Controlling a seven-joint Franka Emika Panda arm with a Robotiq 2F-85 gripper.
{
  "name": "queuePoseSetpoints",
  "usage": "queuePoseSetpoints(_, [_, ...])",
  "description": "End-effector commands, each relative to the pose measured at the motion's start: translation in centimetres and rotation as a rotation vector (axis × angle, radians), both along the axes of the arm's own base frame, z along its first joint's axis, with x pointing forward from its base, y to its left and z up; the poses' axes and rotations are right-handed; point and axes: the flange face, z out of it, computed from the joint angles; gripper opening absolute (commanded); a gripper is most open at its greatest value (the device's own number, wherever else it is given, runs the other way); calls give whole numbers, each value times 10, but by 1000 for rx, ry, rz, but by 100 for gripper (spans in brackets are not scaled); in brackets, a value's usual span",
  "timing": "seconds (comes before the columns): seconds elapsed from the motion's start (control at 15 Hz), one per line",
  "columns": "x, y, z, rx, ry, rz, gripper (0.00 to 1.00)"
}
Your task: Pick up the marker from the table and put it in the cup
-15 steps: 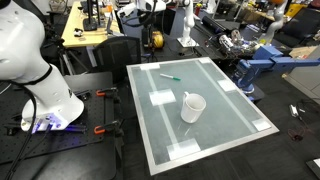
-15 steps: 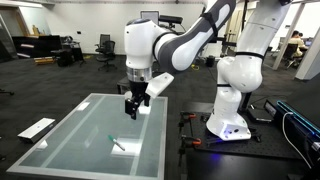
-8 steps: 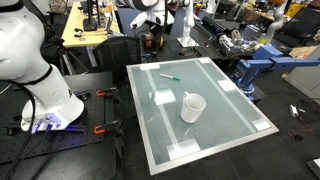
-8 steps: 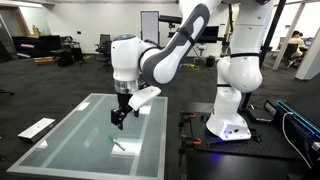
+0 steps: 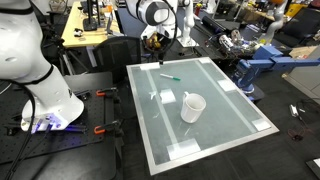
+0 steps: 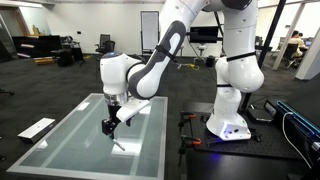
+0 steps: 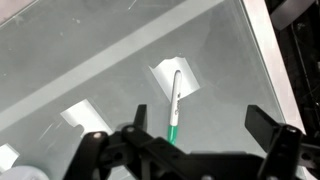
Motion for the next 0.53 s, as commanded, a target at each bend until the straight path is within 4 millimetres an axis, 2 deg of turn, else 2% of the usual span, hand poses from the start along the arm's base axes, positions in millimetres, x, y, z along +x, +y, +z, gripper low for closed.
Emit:
queuePoseSetpoints(0.0, [15, 6, -18, -13, 7, -34, 100])
queuePoseSetpoints(0.47, [26, -1, -53, -24, 1, -27, 100])
